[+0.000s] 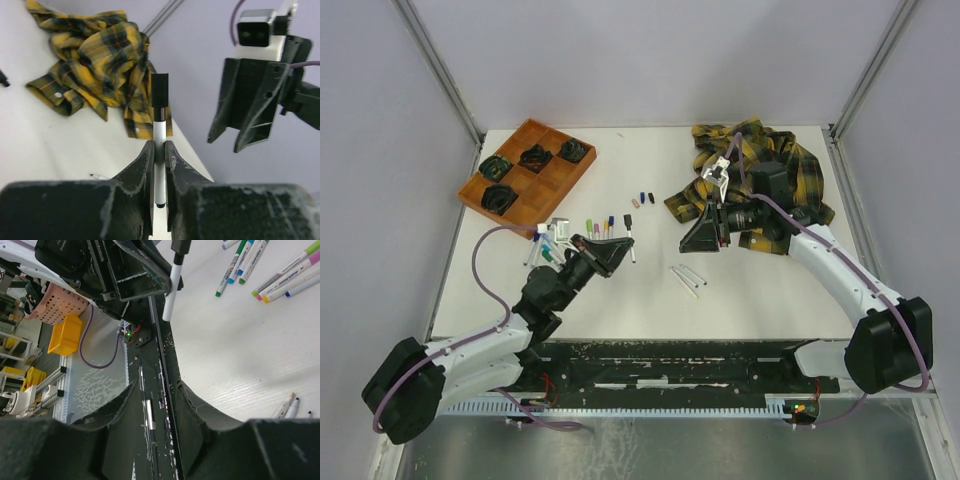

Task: Open the pen caps
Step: Pick up the pen from the center of the board.

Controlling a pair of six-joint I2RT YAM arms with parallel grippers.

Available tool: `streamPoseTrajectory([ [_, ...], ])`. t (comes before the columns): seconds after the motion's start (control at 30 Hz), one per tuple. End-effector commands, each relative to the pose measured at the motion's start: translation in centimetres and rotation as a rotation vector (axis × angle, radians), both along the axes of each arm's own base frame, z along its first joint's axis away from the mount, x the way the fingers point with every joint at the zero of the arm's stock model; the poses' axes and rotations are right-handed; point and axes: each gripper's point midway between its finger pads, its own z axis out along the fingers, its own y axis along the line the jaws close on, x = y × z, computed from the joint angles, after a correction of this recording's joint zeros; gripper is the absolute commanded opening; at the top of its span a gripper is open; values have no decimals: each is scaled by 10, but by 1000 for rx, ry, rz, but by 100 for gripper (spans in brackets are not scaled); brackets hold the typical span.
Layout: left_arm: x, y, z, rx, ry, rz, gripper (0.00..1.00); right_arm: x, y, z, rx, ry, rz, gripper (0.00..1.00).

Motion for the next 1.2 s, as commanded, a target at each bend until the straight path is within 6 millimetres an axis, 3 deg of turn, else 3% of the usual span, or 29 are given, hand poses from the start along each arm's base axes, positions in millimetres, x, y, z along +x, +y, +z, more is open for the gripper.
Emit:
streamPoseTrajectory([
  [0.0, -11, -1, 46, -188, -103, -11, 3, -1, 4, 17, 82, -19, 26, 43],
  [0.33, -19, -19, 56, -249, -137, -25, 3, 1, 8, 16, 114, -1, 27, 44],
  [0.87, -14, -29, 73, -356, -170, 19, 3, 13, 13, 14, 139, 22, -49, 46],
  [1.17, -12, -45, 79, -373, -189, 0, 3, 18, 20, 16, 215, 12, -102, 47],
])
